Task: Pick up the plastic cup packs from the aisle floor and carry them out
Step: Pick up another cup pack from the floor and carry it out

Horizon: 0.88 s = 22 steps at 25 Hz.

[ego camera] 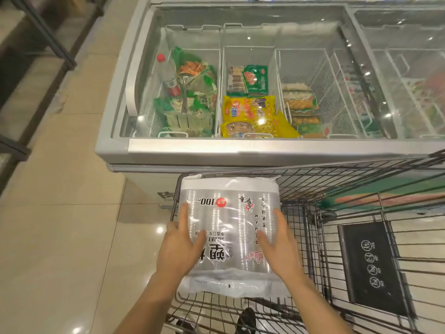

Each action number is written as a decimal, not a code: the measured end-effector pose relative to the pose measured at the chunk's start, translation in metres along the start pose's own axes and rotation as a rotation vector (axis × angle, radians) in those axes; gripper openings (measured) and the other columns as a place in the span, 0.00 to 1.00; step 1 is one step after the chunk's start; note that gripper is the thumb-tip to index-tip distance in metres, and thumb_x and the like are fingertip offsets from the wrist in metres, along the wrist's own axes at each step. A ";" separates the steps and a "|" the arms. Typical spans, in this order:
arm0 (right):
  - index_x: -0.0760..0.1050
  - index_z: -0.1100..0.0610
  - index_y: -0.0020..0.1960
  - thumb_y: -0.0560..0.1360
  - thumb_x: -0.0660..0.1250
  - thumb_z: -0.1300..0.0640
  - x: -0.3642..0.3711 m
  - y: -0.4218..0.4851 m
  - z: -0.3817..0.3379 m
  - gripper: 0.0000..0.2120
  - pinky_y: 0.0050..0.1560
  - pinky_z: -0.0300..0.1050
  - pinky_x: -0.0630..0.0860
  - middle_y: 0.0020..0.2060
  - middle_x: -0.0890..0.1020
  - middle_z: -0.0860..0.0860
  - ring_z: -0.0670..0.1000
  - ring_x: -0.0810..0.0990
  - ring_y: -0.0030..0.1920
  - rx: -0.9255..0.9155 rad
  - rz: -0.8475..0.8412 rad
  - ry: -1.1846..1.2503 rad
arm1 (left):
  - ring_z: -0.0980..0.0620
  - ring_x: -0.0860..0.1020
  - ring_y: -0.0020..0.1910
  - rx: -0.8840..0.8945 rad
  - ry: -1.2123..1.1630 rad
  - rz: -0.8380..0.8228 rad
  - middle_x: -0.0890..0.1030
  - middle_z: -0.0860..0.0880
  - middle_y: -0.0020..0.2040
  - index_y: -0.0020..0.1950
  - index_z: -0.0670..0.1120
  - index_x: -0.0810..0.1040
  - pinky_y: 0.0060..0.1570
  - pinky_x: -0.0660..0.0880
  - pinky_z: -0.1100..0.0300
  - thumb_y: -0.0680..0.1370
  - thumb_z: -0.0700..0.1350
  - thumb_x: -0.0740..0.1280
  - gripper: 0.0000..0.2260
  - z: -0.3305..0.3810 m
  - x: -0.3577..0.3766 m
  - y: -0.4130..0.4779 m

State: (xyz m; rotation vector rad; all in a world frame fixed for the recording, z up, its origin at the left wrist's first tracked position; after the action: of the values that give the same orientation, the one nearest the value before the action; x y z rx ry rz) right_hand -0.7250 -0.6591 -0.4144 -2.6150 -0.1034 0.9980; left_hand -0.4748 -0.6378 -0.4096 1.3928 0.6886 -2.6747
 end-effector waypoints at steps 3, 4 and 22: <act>0.51 0.46 0.79 0.80 0.63 0.46 -0.007 0.003 -0.006 0.32 0.71 0.52 0.61 0.79 0.53 0.53 0.55 0.56 0.77 -0.002 -0.053 -0.135 | 0.40 0.72 0.65 0.049 0.029 0.019 0.62 0.40 0.74 0.79 0.59 0.40 0.58 0.74 0.48 0.79 0.61 0.60 0.36 0.008 -0.013 0.002; 0.50 0.45 0.79 0.80 0.61 0.43 -0.010 0.003 -0.013 0.33 0.72 0.55 0.60 0.79 0.51 0.53 0.55 0.53 0.78 -0.021 -0.065 -0.187 | 0.40 0.69 0.69 0.067 0.050 0.033 0.59 0.41 0.77 0.80 0.59 0.40 0.61 0.73 0.47 0.79 0.62 0.59 0.36 0.013 -0.021 0.003; 0.48 0.42 0.79 0.77 0.51 0.32 0.006 -0.151 -0.424 0.34 0.76 0.56 0.48 0.79 0.52 0.51 0.56 0.48 0.78 -0.811 0.059 -0.556 | 0.45 0.61 0.75 -0.010 0.375 0.662 0.63 0.49 0.78 0.77 0.55 0.61 0.70 0.59 0.48 0.74 0.68 0.51 0.34 -0.048 -0.384 -0.165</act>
State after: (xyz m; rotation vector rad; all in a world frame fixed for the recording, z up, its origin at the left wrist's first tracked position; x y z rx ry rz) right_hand -0.4333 -0.6373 -0.0716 -2.9010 -0.6948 2.0199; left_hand -0.2498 -0.5310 -0.0705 1.7521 0.1892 -1.9242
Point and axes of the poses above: each hand's wrist, its own y-axis towards the middle knuckle, its own x-axis out of the palm, z = x × y, the point moved 4 cm from there along y, towards the middle knuckle
